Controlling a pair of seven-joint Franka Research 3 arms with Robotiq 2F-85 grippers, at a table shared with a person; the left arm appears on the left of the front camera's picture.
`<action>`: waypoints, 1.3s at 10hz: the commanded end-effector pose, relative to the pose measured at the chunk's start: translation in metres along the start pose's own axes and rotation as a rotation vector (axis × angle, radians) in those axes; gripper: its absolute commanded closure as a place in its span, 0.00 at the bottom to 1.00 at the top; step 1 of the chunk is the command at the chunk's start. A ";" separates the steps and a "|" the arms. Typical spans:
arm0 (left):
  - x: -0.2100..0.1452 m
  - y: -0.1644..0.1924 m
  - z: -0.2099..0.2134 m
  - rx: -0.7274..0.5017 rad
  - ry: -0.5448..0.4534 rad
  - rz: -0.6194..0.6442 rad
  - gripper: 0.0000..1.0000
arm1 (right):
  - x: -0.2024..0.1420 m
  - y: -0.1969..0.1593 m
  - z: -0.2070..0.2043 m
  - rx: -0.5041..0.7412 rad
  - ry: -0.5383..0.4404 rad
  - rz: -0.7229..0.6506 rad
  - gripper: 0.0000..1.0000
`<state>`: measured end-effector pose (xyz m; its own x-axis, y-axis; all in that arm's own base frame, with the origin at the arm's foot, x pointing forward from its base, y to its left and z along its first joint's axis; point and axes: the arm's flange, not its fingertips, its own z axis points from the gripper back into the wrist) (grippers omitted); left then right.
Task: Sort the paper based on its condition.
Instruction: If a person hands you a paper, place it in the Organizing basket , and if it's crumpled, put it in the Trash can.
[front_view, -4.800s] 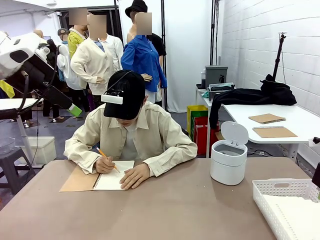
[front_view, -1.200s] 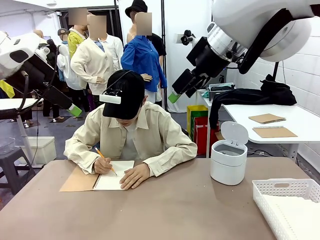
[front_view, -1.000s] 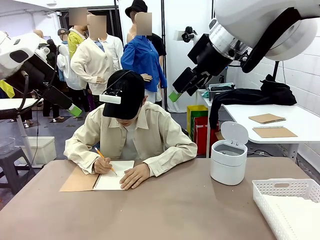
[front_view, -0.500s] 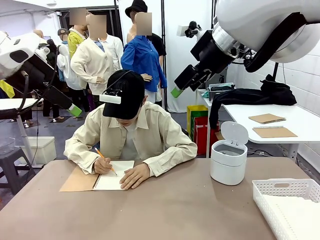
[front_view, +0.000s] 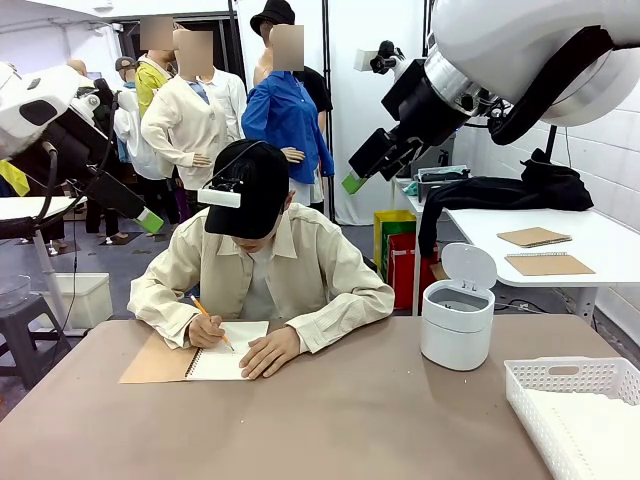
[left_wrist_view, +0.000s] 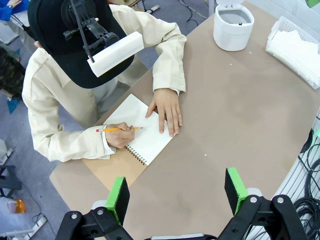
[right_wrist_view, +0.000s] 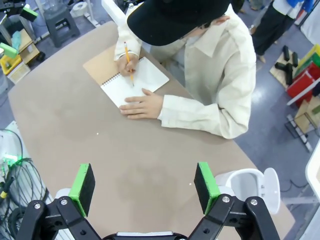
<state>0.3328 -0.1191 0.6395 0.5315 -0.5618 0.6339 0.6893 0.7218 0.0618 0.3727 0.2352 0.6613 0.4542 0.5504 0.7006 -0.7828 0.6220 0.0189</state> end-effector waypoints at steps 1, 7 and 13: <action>-0.001 0.001 0.000 -0.007 -0.003 0.005 0.00 | 0.000 0.000 0.000 0.000 0.000 0.000 0.00; -0.001 0.001 0.000 -0.007 -0.003 0.005 0.00 | 0.000 0.000 0.000 0.000 0.000 0.000 0.00; -0.001 0.001 0.000 -0.007 -0.003 0.005 0.00 | -0.037 0.038 -0.006 0.015 -0.050 -0.040 0.00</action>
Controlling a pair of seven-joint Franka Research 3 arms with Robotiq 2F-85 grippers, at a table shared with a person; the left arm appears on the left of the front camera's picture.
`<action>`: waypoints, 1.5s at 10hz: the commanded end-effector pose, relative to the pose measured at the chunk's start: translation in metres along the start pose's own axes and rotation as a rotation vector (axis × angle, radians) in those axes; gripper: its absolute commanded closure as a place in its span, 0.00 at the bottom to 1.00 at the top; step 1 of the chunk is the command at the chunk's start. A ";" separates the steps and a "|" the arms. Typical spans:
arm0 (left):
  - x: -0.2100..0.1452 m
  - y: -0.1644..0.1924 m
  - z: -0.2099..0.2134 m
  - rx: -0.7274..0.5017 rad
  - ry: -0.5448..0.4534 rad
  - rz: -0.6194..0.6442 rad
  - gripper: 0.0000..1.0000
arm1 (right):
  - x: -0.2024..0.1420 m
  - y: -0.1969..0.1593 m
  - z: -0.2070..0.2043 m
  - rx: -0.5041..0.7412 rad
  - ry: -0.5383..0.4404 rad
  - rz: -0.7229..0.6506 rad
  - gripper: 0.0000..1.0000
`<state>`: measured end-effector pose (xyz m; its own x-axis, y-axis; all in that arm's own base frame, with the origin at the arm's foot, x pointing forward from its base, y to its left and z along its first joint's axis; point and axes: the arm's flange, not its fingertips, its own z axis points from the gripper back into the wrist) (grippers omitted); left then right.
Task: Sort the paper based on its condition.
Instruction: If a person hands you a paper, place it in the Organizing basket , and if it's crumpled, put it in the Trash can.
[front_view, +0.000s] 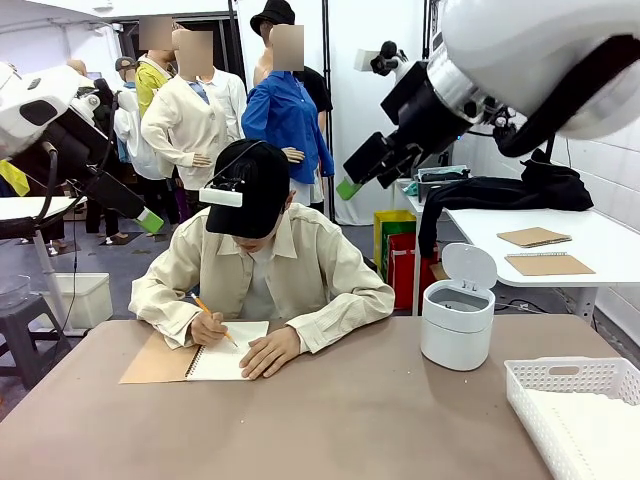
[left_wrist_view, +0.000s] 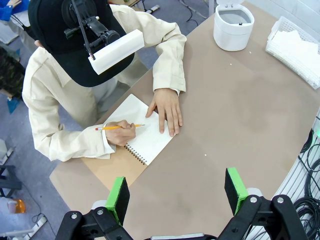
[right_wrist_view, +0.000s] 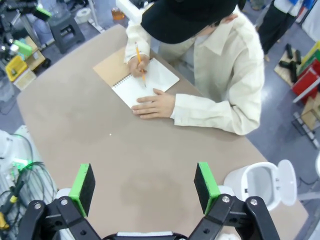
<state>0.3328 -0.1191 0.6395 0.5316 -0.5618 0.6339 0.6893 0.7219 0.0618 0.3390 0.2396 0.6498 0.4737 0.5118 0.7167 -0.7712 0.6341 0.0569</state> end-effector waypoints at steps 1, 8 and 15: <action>-0.001 0.001 0.000 -0.007 -0.003 0.005 0.00 | -0.024 0.015 -0.016 -0.028 -0.020 0.021 0.00; -0.001 0.001 0.000 -0.007 -0.003 0.005 0.00 | -0.026 0.020 -0.020 -0.009 0.004 0.033 0.00; -0.001 0.001 0.000 -0.007 -0.003 0.005 0.00 | -0.026 0.020 -0.020 -0.009 0.004 0.033 0.00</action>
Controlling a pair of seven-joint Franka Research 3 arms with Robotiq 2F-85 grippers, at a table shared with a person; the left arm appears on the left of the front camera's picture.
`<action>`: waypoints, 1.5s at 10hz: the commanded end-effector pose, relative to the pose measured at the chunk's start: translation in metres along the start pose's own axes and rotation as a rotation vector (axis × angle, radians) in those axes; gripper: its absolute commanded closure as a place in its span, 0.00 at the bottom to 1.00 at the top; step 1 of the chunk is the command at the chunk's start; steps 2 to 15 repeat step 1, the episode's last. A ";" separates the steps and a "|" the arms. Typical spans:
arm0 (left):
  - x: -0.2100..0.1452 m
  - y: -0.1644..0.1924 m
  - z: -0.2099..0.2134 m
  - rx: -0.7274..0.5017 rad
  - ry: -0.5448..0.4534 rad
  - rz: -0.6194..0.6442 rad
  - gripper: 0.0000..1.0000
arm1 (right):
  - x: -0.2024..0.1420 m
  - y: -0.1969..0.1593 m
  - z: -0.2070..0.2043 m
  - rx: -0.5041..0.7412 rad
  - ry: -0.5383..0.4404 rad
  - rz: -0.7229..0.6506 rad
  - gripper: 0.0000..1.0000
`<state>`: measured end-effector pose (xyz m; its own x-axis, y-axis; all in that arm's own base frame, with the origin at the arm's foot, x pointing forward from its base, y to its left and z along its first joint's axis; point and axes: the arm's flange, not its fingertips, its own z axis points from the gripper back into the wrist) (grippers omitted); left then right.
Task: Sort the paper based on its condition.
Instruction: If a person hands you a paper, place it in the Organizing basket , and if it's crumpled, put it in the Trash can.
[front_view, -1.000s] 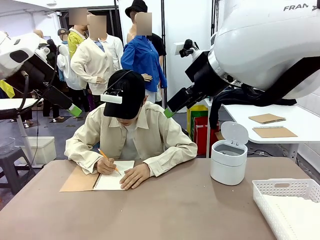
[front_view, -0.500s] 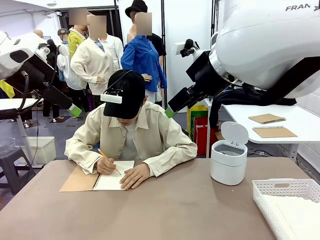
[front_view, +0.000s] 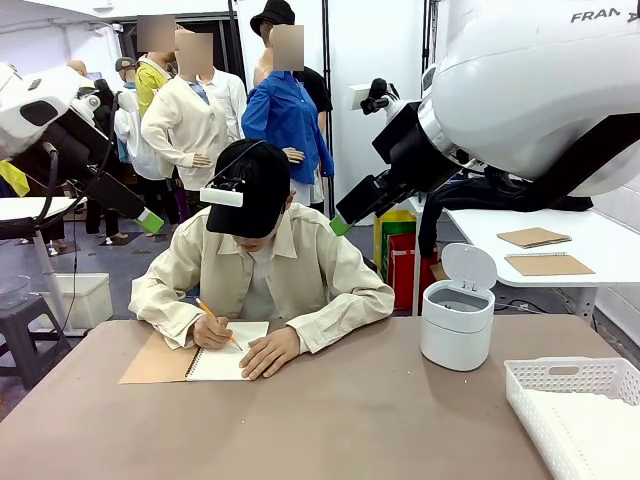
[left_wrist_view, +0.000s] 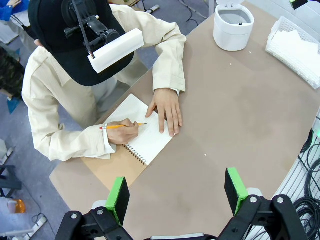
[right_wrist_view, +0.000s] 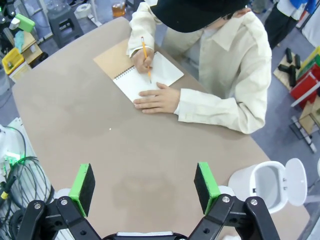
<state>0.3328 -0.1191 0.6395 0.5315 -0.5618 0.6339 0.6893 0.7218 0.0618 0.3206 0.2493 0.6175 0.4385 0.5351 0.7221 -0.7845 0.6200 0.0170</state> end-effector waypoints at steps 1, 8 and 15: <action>-0.001 0.001 0.000 -0.007 -0.003 0.005 0.00 | 0.001 0.001 0.000 0.005 0.009 -0.009 0.00; -0.001 0.001 0.000 -0.007 -0.003 0.005 0.00 | 0.001 0.001 0.000 0.005 0.009 -0.009 0.00; -0.001 0.001 0.000 -0.007 -0.003 0.005 0.00 | 0.001 0.001 0.000 0.005 0.009 -0.009 0.00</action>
